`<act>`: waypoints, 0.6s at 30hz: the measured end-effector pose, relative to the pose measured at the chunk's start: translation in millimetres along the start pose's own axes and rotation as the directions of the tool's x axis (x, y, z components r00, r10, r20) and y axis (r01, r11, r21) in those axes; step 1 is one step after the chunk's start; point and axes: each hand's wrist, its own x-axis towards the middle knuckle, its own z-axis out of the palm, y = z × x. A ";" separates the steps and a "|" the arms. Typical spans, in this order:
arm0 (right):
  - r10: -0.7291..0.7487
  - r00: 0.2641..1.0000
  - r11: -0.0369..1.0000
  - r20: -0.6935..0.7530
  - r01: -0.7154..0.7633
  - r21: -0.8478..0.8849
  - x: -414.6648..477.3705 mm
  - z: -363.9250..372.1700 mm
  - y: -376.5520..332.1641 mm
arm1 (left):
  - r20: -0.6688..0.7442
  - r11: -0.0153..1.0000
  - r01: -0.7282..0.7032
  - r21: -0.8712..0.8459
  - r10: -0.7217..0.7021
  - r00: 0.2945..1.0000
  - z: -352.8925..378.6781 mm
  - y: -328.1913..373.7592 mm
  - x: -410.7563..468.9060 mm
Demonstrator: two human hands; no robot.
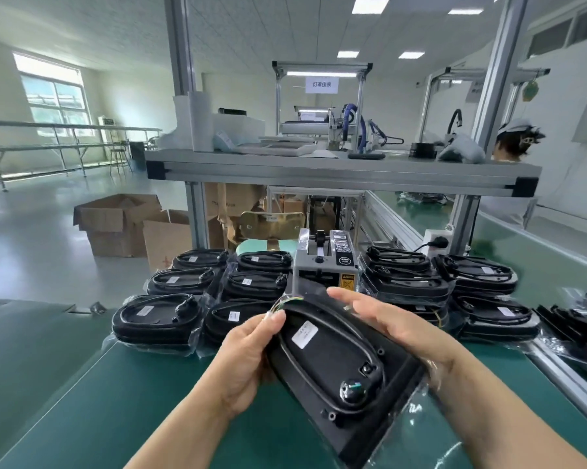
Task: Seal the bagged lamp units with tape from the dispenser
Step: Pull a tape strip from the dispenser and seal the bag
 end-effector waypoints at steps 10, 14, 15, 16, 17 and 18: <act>-0.367 0.894 0.875 -0.257 0.238 -0.421 65.3 98.5 22.5 | -0.567 0.967 -0.197 -0.160 0.073 0.820 -83.2 73.0 64.9; -0.379 0.895 0.777 -0.236 0.169 -0.607 133.4 108.9 11.4 | -0.600 0.972 -0.207 -0.107 0.103 0.793 -99.9 86.9 111.0; -0.372 0.891 0.765 -0.261 0.135 -0.630 150.9 107.4 5.7 | -0.594 0.974 -0.207 -0.097 0.110 0.797 -104.3 91.1 124.2; -0.368 0.885 0.765 -0.286 0.113 -0.634 168.4 104.5 1.0 | -0.583 0.976 -0.198 -0.088 0.110 0.805 -109.0 95.4 138.3; -0.365 0.879 0.773 -0.307 0.103 -0.626 185.9 100.8 -2.7 | -0.571 0.980 -0.182 -0.079 0.105 0.814 -113.6 99.7 152.7; -0.357 0.875 0.788 -0.327 0.094 -0.608 202.9 96.8 -5.5 | -0.557 0.984 -0.165 -0.069 0.099 0.825 -117.9 103.1 167.2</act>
